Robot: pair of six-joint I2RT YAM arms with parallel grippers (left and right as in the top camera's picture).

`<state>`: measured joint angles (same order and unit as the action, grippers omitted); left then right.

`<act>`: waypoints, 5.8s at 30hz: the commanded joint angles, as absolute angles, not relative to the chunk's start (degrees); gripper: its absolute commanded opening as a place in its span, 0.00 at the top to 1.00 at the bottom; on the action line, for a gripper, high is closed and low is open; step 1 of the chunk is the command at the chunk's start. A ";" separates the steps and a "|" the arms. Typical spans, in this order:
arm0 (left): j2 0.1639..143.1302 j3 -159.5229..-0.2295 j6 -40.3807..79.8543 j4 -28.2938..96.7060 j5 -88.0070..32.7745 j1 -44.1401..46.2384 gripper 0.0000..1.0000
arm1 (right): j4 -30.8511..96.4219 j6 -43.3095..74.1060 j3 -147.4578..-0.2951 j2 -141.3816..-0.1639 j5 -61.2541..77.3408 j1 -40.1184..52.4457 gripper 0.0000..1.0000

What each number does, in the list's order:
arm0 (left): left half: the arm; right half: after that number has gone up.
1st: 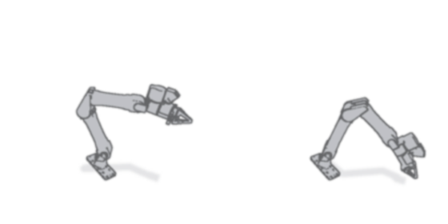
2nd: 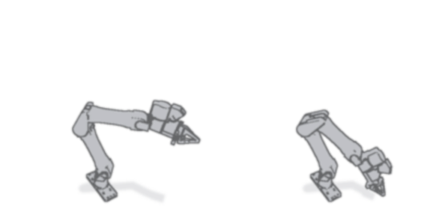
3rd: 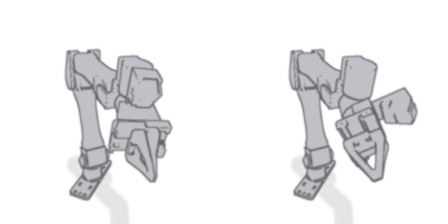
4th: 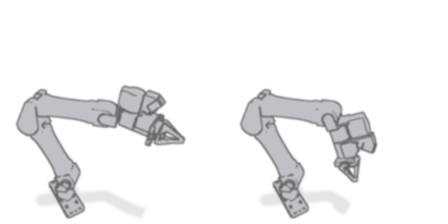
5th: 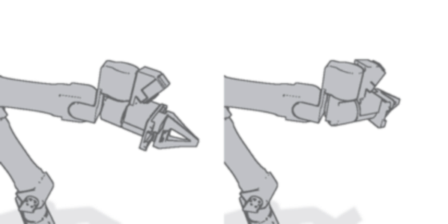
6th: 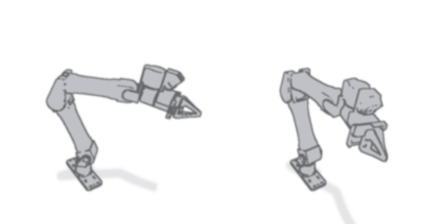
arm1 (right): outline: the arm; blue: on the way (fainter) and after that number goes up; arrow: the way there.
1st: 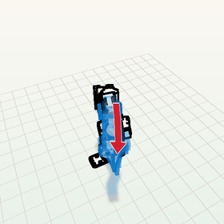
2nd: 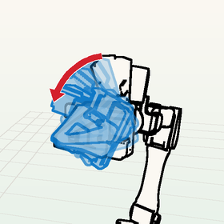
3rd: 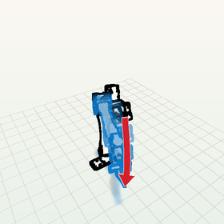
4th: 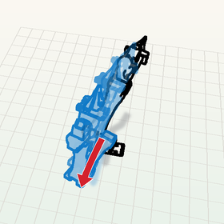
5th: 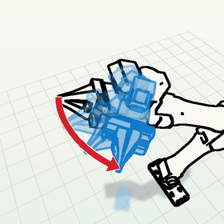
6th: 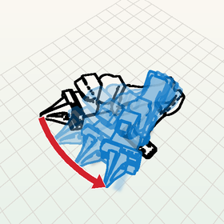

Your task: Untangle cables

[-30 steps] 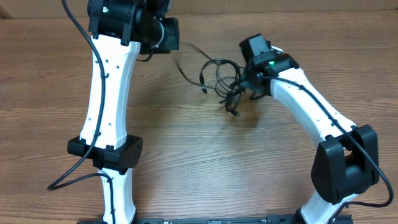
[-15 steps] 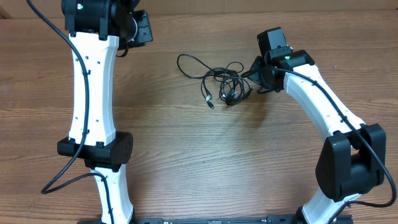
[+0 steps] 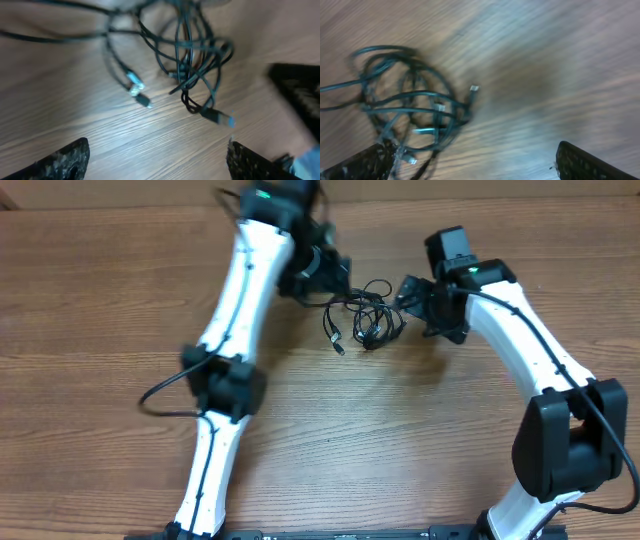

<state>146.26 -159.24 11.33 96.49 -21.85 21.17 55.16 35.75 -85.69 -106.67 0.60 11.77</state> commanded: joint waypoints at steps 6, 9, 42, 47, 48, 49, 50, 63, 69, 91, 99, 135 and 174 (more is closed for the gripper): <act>155.59 -159.46 9.39 94.54 -25.06 27.79 0.23 | 58.92 35.42 -85.56 -106.80 5.34 1.87 0.00; 156.86 -159.46 9.39 91.35 -24.84 28.97 0.31 | 58.85 33.95 -85.56 -106.80 6.74 1.52 0.00; 149.14 -169.64 36.42 96.23 -23.38 22.17 0.96 | 49.34 15.68 -85.56 -106.80 48.77 11.20 0.23; 149.25 -169.58 36.51 96.62 -21.93 22.72 0.96 | 45.58 13.37 -85.56 -106.80 51.75 11.68 0.46; 149.25 -169.56 37.34 96.82 -21.43 22.92 0.96 | 44.62 11.25 -85.58 -106.80 51.70 12.29 0.46; 149.25 -169.53 37.78 96.82 -21.12 23.05 0.96 | 43.97 10.00 -85.62 -106.80 51.53 12.71 0.46; 149.25 -169.53 37.95 96.82 -21.10 23.22 0.96 | 42.96 8.84 -85.62 -106.80 50.98 13.30 0.46; 149.25 -169.53 40.91 96.79 -33.80 21.32 0.96 | 34.74 8.47 -85.62 -106.80 25.80 17.34 0.52; 149.25 -169.53 40.73 96.79 -33.98 20.80 0.96 | 33.36 7.38 -85.62 -106.80 22.52 17.34 0.67; 149.23 -169.56 38.17 96.82 -56.58 15.62 0.96 | 34.00 13.76 -85.54 -106.83 17.61 17.04 0.96; 149.23 -169.56 37.67 96.82 -43.05 15.38 0.96 | 35.00 18.04 -85.45 -111.11 16.03 17.04 0.96; 149.25 -169.53 35.99 96.82 -24.88 15.51 0.93 | 45.84 41.98 -85.45 -118.65 19.55 16.27 0.96; 149.25 -169.53 35.97 96.82 -25.08 16.16 0.90 | 47.68 55.24 -83.50 -119.70 19.22 18.44 0.96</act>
